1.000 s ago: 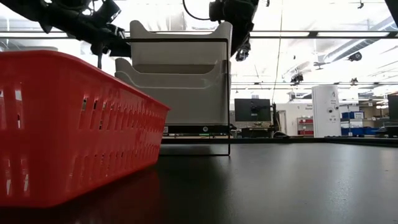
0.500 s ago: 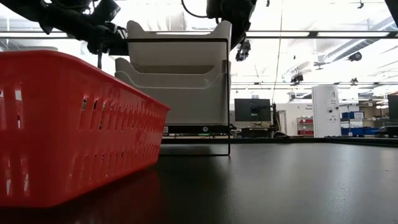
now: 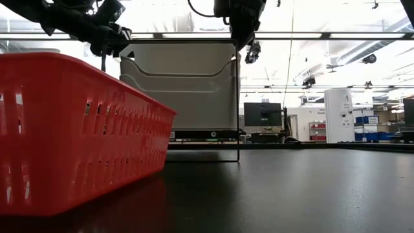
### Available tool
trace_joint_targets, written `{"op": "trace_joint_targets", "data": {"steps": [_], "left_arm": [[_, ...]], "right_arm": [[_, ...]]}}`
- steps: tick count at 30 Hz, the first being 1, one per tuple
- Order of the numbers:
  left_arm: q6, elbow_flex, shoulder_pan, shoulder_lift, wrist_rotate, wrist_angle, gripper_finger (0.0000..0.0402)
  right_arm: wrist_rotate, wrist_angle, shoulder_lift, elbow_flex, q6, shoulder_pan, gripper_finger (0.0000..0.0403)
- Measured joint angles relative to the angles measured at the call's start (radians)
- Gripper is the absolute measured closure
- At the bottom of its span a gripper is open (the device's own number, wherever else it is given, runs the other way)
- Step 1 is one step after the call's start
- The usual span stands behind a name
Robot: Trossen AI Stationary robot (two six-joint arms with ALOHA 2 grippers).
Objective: Stack baskets on shelf by color
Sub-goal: Stack the gray bin on top of the gray bin on the shelf
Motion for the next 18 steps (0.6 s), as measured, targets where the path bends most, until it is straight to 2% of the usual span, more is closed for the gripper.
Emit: {"op": "trace_joint_targets", "data": {"steps": [5, 10, 18], "left_arm": [[0.016, 0.002, -0.001, -0.019, 0.002, 0.0, 0.0402], [0.017, 0.003, -0.002, -0.047, 0.112, 0.011, 0.0402], [0.047, -0.007, 0.0, 0.016, 0.114, 0.023, 0.0402]], "right_arm": [[0.003, 0.046, 0.0, 0.005, 0.001, 0.003, 0.0394], [-0.002, 0.116, -0.006, 0.022, -0.03, 0.023, 0.0394], [-0.008, 0.147, -0.006, 0.023, -0.043, 0.052, 0.0394]]}}
